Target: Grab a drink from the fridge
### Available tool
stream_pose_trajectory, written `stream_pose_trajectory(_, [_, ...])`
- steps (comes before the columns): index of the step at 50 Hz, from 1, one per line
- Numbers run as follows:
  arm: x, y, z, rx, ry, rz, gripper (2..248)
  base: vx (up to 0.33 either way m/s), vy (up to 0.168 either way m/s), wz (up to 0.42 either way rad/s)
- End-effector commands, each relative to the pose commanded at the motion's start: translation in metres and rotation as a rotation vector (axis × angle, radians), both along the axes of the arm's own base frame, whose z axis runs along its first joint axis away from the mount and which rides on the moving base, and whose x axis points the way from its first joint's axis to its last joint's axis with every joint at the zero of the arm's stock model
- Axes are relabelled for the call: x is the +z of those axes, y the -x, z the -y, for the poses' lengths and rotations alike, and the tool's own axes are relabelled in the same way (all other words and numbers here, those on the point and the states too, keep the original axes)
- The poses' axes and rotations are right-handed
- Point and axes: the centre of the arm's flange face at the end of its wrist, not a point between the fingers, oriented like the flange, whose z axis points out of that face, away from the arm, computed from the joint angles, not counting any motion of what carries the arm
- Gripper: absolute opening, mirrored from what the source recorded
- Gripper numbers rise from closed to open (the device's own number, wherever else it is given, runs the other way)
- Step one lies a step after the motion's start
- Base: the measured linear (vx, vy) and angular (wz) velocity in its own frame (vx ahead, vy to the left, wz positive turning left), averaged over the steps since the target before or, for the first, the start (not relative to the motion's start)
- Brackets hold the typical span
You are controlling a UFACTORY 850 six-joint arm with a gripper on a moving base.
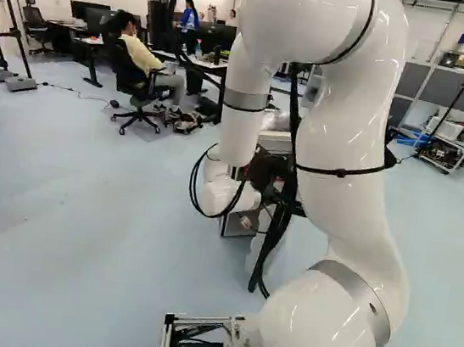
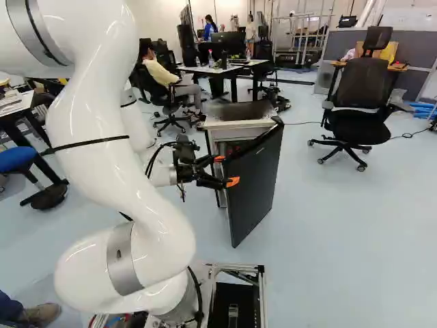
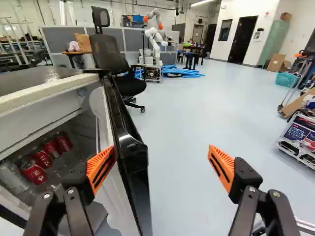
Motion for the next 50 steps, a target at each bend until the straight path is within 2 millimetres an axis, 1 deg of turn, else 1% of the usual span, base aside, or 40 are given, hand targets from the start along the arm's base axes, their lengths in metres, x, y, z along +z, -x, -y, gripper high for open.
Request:
stream_pose_trajectory(33, [-0.004,0.010,0.030,-0.161,-0.034,-0.022,247,0.000,0.000,0.000])
stream_pose_trajectory(50, [-0.005,0.009,0.047,-0.253,-0.048,-0.019,247,0.000,0.000,0.000])
